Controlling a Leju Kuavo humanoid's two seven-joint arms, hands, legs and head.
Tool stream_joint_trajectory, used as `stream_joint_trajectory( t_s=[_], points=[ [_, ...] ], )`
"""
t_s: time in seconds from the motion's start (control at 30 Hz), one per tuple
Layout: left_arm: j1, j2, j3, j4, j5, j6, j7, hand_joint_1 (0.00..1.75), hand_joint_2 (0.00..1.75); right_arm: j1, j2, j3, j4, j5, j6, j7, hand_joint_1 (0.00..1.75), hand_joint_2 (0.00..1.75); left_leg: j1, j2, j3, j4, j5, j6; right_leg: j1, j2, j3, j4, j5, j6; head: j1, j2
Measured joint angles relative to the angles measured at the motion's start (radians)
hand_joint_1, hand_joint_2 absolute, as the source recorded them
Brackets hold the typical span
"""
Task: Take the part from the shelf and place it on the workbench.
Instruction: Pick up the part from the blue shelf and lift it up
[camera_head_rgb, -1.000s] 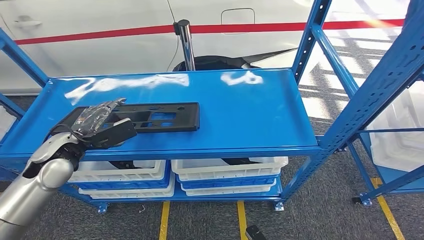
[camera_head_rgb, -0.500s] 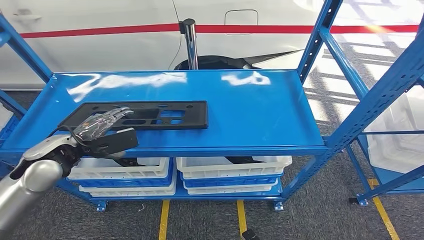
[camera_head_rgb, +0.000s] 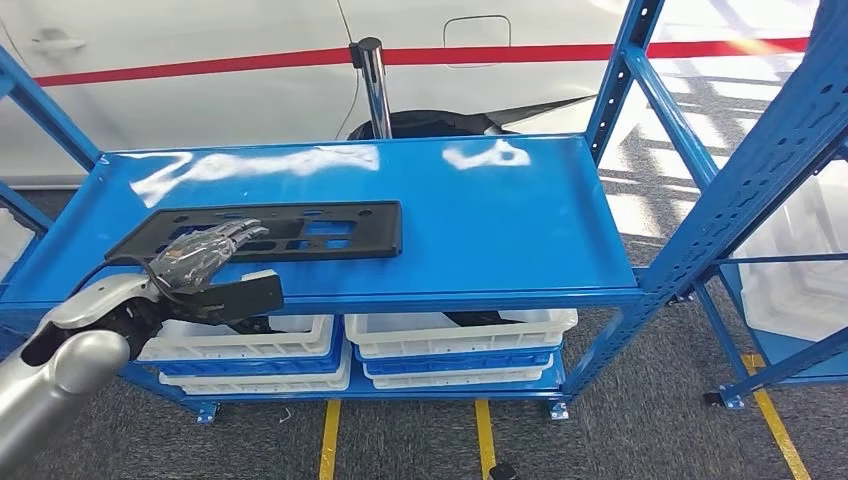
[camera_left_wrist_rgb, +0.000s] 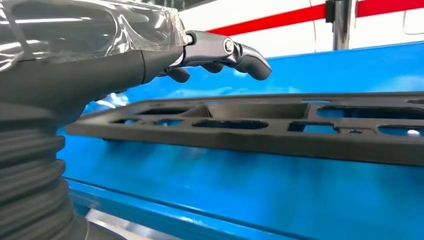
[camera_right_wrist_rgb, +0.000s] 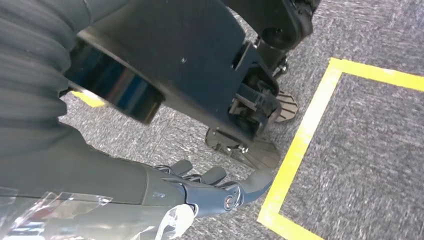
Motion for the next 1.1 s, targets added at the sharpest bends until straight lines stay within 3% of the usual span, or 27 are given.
stream_joint_trajectory(
  t_s=[0.1,0.13,0.17,0.2,0.27,0.33,0.43,0.5,0.53,0.6,0.63,0.67,0.7,0.77,0.83,0.93,1.0,1.03,1.1],
  points=[
    [0.003,0.013,-0.006,0.0,-0.026,0.007,0.014,0.0,1.75,0.001,0.0,0.0,0.0,-0.001,0.0,-0.002,0.0,1.75,0.006,0.0,-0.094,0.21,-0.098,-0.017,0.0,0.0,-0.001,0.0,0.0,-0.005,-0.002,0.0],
    [0.008,0.016,-0.008,0.0,-0.034,0.009,0.018,0.0,1.75,0.002,0.0,0.0,0.0,-0.002,0.0,-0.002,0.0,1.75,0.007,0.0,-0.117,0.256,-0.109,-0.019,0.0,0.0,-0.001,0.0,0.0,-0.005,-0.002,0.0],
    [0.013,0.019,-0.009,0.0,-0.043,0.012,0.023,0.0,1.75,0.003,0.0,0.0,0.0,-0.004,0.0,-0.002,0.0,1.75,0.008,0.0,-0.121,0.263,-0.102,-0.019,0.0,0.0,-0.001,0.0,0.0,-0.006,-0.002,0.0],
    [0.016,0.024,-0.01,0.0,-0.055,0.015,0.027,0.0,1.75,0.003,0.0,0.0,0.0,-0.005,0.0,-0.002,0.0,1.75,0.008,0.0,-0.103,0.221,-0.074,-0.018,0.0,0.001,-0.001,0.0,0.0,-0.005,-0.002,0.0],
    [0.018,0.037,-0.007,0.0,-0.084,0.026,0.038,0.0,1.75,0.002,0.001,0.0,0.0,-0.007,0.0,-0.003,0.0,1.75,0.005,0.001,-0.027,0.06,-0.004,-0.009,0.001,0.001,0.001,0.0,0.0,-0.005,-0.002,0.0],
    [0.029,0.055,0.004,0.0,-0.125,0.045,0.04,0.0,1.75,0.002,0.001,0.0,0.0,-0.009,0.0,-0.005,0.0,1.75,-0.002,0.002,0.023,-0.05,0.032,0.002,0.003,0.002,0.0,0.0,0.0,-0.001,-0.002,0.0],
    [0.069,0.083,0.029,0.004,-0.184,0.074,0.017,0.0,1.75,0.005,0.003,0.0,0.0,-0.011,-0.001,-0.006,0.0,1.75,-0.006,0.003,0.032,-0.072,0.04,0.013,0.004,0.002,0.0,-0.003,0.001,0.011,-0.002,0.0],
    [0.093,0.095,0.05,0.008,-0.204,0.093,0.006,0.0,1.75,0.005,0.004,0.0,0.0,-0.013,-0.001,-0.007,0.0,1.75,0.001,0.004,0.041,-0.084,0.049,0.021,0.006,0.001,-0.011,0.025,-0.021,0.021,-0.001,0.0],
    [0.105,0.098,0.06,0.01,-0.213,0.104,0.0,0.0,1.75,0.005,0.004,0.0,0.001,-0.014,-0.001,-0.007,0.0,1.75,0.005,0.004,0.044,-0.089,0.052,0.024,0.006,0.0,-0.031,0.071,-0.049,0.026,0.0,0.0],
    [0.134,0.105,0.081,0.019,-0.237,0.129,-0.014,0.0,1.75,0.005,0.004,0.0,0.002,-0.016,-0.001,-0.008,0.0,1.75,0.005,0.004,0.045,-0.089,0.052,0.026,0.002,0.0,-0.096,0.214,-0.116,0.032,0.001,0.0],
    [0.151,0.108,0.09,0.025,-0.25,0.14,-0.023,0.0,1.75,0.006,0.004,0.0,0.003,-0.017,-0.002,-0.008,0.0,1.75,0.006,0.004,0.045,-0.089,0.052,0.027,0.001,-0.001,-0.124,0.272,-0.134,0.035,0.001,0.0],
    [0.168,0.112,0.099,0.031,-0.264,0.151,-0.032,0.0,1.75,0.006,0.003,0.0,0.003,-0.018,-0.002,-0.008,0.0,1.75,0.006,0.004,0.045,-0.088,0.052,0.026,0.0,-0.001,-0.137,0.295,-0.133,0.037,0.001,0.0],
    [0.181,0.115,0.108,0.036,-0.276,0.162,-0.041,0.0,1.75,0.007,0.003,0.0,0.004,-0.018,-0.003,-0.008,0.0,1.75,0.007,0.003,0.045,-0.087,0.05,0.025,-0.002,-0.001,-0.129,0.274,-0.112,0.039,0.001,0.0],
    [0.2,0.122,0.128,0.052,-0.297,0.192,-0.061,0.0,1.75,0.007,0.001,0.0,0.004,-0.018,-0.004,-0.008,0.0,1.75,0.009,0.001,0.045,-0.081,0.045,0.018,-0.005,-0.001,-0.066,0.139,-0.042,0.04,0.002,0.0],
    [0.214,0.131,0.153,0.071,-0.316,0.229,-0.083,0.0,1.75,0.006,-0.001,0.001,0.004,-0.018,-0.004,-0.01,0.0,1.75,0.007,0.0,0.04,-0.068,0.036,0.008,-0.006,0.002,-0.015,0.028,-0.005,0.033,0.001,0.0],
    [0.231,0.141,0.184,0.097,-0.339,0.275,-0.116,0.0,1.75,0.005,-0.001,0.001,0.005,-0.019,-0.005,-0.011,0.0,1.75,0.008,0.0,0.035,-0.062,0.031,-0.002,-0.002,0.005,-0.007,0.007,-0.003,0.014,0.001,0.0],
    [0.241,0.143,0.2,0.112,-0.357,0.303,-0.14,0.0,1.75,0.006,-0.002,0.001,0.005,-0.019,-0.005,-0.011,0.0,1.75,0.013,0.0,0.021,-0.032,0.009,-0.01,-0.003,0.005,-0.008,0.005,-0.001,0.003,0.0,0.0],
    [0.243,0.144,0.208,0.119,-0.366,0.317,-0.151,0.0,1.75,0.006,-0.002,0.001,0.005,-0.019,-0.005,-0.011,0.0,1.75,0.015,0.001,0.001,0.012,-0.016,-0.015,-0.004,0.004,-0.007,0.004,0.0,-0.001,-0.001,0.0],
    [0.247,0.144,0.217,0.135,-0.378,0.338,-0.17,0.0,1.75,0.007,-0.003,0.002,0.005,-0.019,-0.005,-0.011,0.0,1.75,0.019,0.001,-0.062,0.151,-0.08,-0.025,-0.003,0.006,-0.008,0.004,0.001,-0.007,-0.002,0.0]
  ],
)
